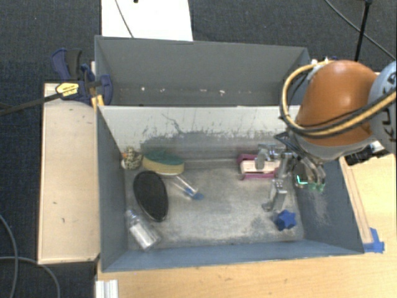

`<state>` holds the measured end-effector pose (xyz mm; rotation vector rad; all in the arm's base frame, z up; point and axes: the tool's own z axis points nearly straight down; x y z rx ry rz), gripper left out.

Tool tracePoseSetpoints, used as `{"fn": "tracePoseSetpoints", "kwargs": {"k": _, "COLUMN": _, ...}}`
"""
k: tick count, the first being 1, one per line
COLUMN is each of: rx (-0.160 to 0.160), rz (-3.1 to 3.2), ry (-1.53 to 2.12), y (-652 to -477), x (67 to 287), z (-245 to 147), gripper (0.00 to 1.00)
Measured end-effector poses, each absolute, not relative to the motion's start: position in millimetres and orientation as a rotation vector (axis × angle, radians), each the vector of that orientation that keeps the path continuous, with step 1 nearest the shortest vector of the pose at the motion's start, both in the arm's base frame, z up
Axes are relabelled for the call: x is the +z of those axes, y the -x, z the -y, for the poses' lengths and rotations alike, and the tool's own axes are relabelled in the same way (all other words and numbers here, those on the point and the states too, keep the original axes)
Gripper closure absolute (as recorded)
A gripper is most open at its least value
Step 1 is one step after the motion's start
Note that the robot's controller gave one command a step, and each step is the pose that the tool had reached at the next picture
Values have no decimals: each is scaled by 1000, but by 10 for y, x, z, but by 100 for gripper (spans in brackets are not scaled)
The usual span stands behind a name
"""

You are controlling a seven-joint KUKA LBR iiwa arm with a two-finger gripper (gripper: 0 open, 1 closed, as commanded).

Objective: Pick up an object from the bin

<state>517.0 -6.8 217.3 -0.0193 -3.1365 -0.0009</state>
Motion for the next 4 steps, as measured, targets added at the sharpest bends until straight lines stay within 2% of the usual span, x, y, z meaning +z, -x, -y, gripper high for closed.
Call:
{"fn": "tracePoseSetpoints", "kwargs": {"k": 1, "rx": 1, "rz": 3129, "ry": -233, "y": -5307, "x": 1169, "z": 649, "gripper": 0}}
{"fn": "tracePoseSetpoints", "kwargs": {"k": 2, "rx": 2, "rz": 3144, "ry": -164, "y": -4762, "x": 692, "z": 1230, "gripper": 0}}
{"fn": "tracePoseSetpoints", "kwargs": {"k": 3, "rx": 2, "rz": 3141, "ry": -180, "y": -4774, "x": 709, "z": 1199, "gripper": 100}}
{"fn": "tracePoseSetpoints", "kwargs": {"k": 4, "rx": 5, "rz": 3151, "ry": -144, "y": -5344, "x": 2065, "z": 1151, "gripper": 100}}
